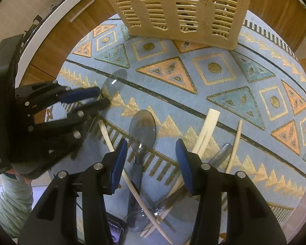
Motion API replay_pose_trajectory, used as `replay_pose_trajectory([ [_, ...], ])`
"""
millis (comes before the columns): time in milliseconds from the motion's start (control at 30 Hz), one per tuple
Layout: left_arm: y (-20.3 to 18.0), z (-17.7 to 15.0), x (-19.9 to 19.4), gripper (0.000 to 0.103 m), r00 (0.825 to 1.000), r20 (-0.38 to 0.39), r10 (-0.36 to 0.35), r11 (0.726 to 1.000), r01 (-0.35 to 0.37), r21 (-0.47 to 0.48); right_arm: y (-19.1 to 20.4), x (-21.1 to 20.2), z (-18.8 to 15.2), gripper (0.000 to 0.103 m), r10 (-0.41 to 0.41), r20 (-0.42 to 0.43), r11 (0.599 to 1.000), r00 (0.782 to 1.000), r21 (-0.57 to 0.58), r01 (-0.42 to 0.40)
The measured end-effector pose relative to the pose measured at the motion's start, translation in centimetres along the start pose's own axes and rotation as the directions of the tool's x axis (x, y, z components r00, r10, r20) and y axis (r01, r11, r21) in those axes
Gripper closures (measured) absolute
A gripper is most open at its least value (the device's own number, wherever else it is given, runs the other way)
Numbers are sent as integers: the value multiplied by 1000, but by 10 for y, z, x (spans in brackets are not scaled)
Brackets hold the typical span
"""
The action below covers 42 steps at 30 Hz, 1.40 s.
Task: Organize utensils
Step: 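Grasp a clear plastic spoon with the left tool while the right tool grasps another, then lift both clear spoons into the beige caddy and open both tools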
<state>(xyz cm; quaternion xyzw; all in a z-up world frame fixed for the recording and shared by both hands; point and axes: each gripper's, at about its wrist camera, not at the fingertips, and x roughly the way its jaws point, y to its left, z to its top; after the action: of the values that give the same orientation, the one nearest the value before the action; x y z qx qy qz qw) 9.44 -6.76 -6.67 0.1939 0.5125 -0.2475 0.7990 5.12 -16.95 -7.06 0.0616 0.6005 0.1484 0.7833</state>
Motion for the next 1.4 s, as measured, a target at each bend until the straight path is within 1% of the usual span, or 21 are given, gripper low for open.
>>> replay_pose_trajectory([
  [133, 8, -3, -2, 92, 1000, 16, -21, 998, 22, -54, 9, 4, 3, 57, -5, -8, 1000, 1000, -15, 4],
  [200, 15, -6, -3, 92, 1000, 19, -6, 998, 7, -68, 15, 9, 4, 57, -18, -20, 999, 1000, -35, 18],
  [233, 20, -8, -3, 92, 1000, 21, -14, 997, 16, -75, 19, 11, 5, 57, -28, -25, 998, 999, -49, 27],
  [333, 37, -14, -7, 92, 998, 23, -60, 994, 62, -94, 28, 19, 7, 57, -80, -30, 993, 996, -85, 78],
  [400, 43, -15, -8, 92, 999, 19, -43, 994, 45, -99, 37, 22, 9, 57, -120, -20, 987, 993, -114, 117],
  [433, 44, -15, -8, 91, 999, 8, -44, 994, 45, -95, 40, 24, 10, 57, -136, -15, 983, 991, -126, 133],
  [467, 43, -14, -6, 89, 998, 0, -56, 995, 56, -86, 43, 25, 10, 64, -153, -8, 980, 988, -133, 151],
  [500, 38, -11, -4, 82, 997, -5, -71, 996, 70, -62, 46, 26, 11, 72, -185, 1, 972, 983, -149, 183],
  [533, 40, -12, -4, 77, 996, -11, -84, 995, 83, -49, 48, 27, 11, 73, -195, 2, 968, 981, -161, 193],
  [567, 39, -11, -3, 76, 996, -19, -87, 995, 87, -41, 48, 27, 12, 73, -192, 0, 968, 981, -162, 190],
  [700, 28, -4, 2, 76, 997, -66, -43, 999, 45, 24, 45, 27, 15, 73, -174, 2, 972, 985, -159, 172],
  [800, 18, 1, 6, 76, 996, -90, -15, 995, 23, 93, 40, 14, 12, 73, -173, 36, 969, 984, -173, 176],
  [900, 13, 5, 9, 81, 996, -91, -22, 993, 32, 115, 37, -2, 7, 73, -172, 82, 965, 982, -185, 185],
  [933, 14, 5, 9, 89, 997, -83, -4, 993, 14, 116, 36, -8, 6, 73, -169, 103, 964, 980, -189, 186],
  [1000, 14, 4, 8, 93, 997, -70, 13, 994, -5, 112, 33, -19, 4, 73, -165, 151, 961, 975, -196, 193],
  [1067, 15, 2, 7, 93, 999, -41, 11, 996, -7, 88, 32, -30, 3, 73, -165, 198, 958, 966, -199, 205],
  [1167, 20, -4, 0, 93, 998, 45, -43, 998, 41, 51, 28, -45, -3, 73, -139, 256, 959, 957, -205, 195],
  [1233, 24, -6, -9, 93, 993, 111, -50, 999, 48, 13, 28, -58, -8, 73, -132, 312, 956, 941, -209, 204],
  [1267, 25, -7, -15, 94, 987, 150, -57, 998, 57, -1, 28, -66, -10, 73, -123, 344, 956, 931, -210, 205],
  [1367, 26, -10, -44, 93, 957, 284, -54, 997, 65, -30, 33, -77, -13, 73, -90, 414, 960, 906, -205, 189],
  [1400, 27, -9, -51, 93, 947, 317, -49, 997, 63, -35, 32, -88, -14, 73, -65, 449, 964, 891, -203, 173],
])
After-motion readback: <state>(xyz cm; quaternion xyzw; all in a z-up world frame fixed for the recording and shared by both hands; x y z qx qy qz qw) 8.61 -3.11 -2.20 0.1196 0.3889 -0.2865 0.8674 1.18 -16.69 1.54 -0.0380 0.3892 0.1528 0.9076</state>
